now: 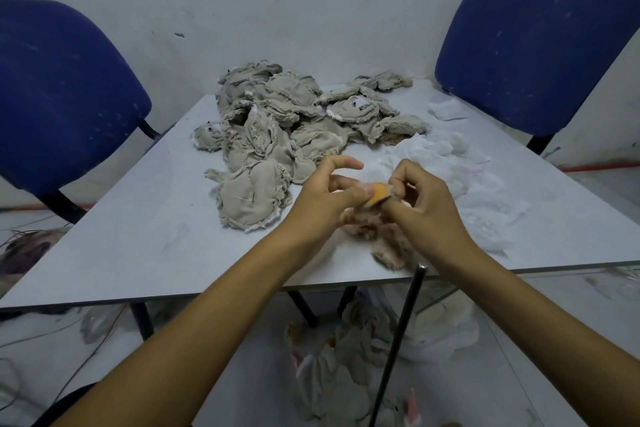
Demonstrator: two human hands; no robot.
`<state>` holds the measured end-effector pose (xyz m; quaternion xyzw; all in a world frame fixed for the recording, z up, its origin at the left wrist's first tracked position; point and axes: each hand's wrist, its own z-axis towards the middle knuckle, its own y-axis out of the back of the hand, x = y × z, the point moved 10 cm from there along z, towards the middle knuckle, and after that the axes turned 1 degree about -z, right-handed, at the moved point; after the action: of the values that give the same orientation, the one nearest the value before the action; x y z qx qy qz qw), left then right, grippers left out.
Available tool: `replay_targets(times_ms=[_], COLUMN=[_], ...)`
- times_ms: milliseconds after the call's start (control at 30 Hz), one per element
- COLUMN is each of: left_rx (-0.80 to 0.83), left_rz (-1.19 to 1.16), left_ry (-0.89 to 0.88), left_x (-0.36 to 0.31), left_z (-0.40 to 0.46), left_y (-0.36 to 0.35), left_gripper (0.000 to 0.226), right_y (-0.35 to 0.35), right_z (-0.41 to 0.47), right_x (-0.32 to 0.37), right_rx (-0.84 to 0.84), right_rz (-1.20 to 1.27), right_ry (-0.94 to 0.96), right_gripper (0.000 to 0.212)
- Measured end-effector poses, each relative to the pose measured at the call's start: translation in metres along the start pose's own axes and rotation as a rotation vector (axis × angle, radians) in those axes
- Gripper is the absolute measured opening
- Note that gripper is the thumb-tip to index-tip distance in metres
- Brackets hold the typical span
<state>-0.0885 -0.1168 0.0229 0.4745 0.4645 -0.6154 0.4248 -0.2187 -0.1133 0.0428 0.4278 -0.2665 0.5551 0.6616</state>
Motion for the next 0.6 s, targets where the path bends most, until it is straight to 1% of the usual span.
replay_targets(times_ms=[67,100,133,167,200,233,300,333,367,433,500,533,600], left_rx=[-0.035,-0.025,0.019,0.085,0.133,0.141,0.068,0.026,0.020,0.089,0.134,0.112,0.004], left_rz=[0.058,0.019,-0.044,-0.085,-0.057,0.043,0.369,0.546,0.715,1.010,1.152,1.165,1.100], left_ry=[-0.008,-0.007,0.006,0.018,0.024,0.024,-0.018,-0.062,-0.108,-0.180,-0.233,-0.264,-0.279], left_x=[-0.004,-0.006,-0.007,-0.009,-0.011,-0.011,-0.007,-0.007,-0.007,0.001,0.008,0.007,0.002], left_z=[0.002,0.003,0.004,0.003,0.001,0.001,0.002,0.002,0.001,-0.001,-0.002,-0.002,0.000], left_y=[0.006,0.008,0.007,0.005,0.004,0.007,0.019,0.023,0.022,0.008,-0.004,-0.007,0.000], left_gripper=[0.015,0.014,0.013,0.013,0.016,0.019,0.017,0.013,0.009,0.017,0.023,0.021,0.011], right_y=[-0.012,-0.013,-0.011,-0.005,0.002,0.007,0.006,0.002,-0.001,-0.007,-0.008,-0.008,-0.006], right_z=[-0.001,-0.001,0.000,0.001,0.004,0.005,0.006,0.005,0.003,0.000,0.000,0.001,0.002], right_x=[0.005,0.004,0.002,-0.002,-0.006,-0.010,-0.017,-0.021,-0.024,-0.027,-0.026,-0.025,-0.022], right_rx=[0.193,0.251,0.267,0.242,0.203,0.184,0.232,0.273,0.305,0.332,0.323,0.309,0.287], right_rz=[0.167,0.219,0.213,0.150,0.050,-0.090,-0.365,-0.440,-0.479,-0.495,-0.474,-0.467,-0.489], right_ry=[0.010,-0.007,-0.027,-0.041,-0.045,-0.037,-0.009,-0.005,-0.001,0.009,0.008,0.011,0.045], right_gripper=[0.024,0.027,0.033,0.036,0.034,0.029,0.017,0.013,0.013,0.013,0.014,0.014,0.015])
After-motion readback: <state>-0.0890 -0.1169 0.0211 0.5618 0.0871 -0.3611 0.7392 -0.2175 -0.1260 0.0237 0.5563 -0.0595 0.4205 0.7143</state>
